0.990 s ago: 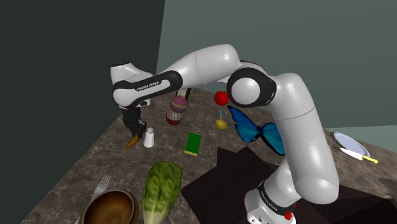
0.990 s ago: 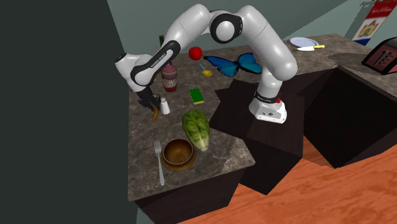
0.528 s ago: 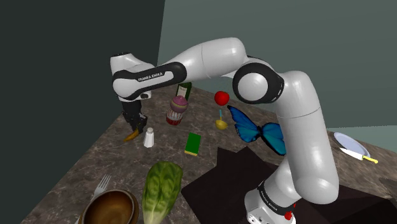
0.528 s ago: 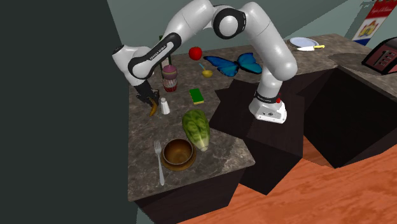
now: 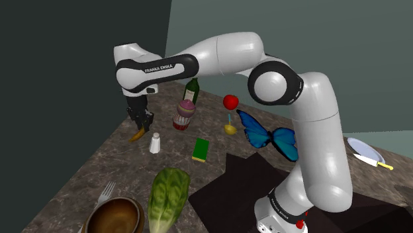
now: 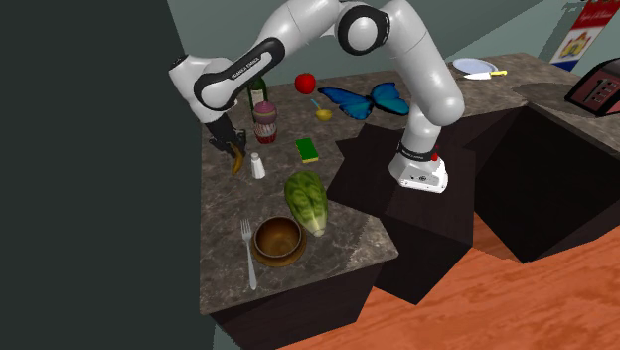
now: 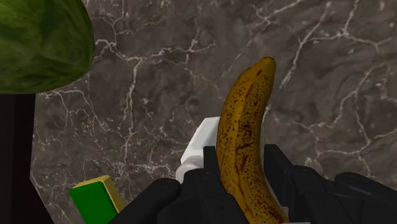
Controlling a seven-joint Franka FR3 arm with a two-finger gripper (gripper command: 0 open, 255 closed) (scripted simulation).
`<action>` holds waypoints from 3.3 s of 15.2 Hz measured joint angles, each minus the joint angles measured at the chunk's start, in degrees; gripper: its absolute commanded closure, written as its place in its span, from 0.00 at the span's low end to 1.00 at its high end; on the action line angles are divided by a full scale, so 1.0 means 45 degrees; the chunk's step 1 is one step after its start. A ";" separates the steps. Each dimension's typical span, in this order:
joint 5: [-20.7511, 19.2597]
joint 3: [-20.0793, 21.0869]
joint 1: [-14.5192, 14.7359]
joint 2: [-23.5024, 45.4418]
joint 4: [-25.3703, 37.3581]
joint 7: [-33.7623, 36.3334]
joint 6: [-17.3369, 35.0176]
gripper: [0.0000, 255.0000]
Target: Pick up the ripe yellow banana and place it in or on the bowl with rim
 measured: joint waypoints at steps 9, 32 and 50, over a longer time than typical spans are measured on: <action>0.0099 0.0070 -0.0017 -0.0658 0.0405 -0.0026 -0.1057 1.00; 0.1432 0.2184 0.2961 -0.4526 -0.5713 0.4854 0.1475 1.00; 0.1257 0.2576 0.4218 -0.3373 -0.6437 0.6469 0.3464 1.00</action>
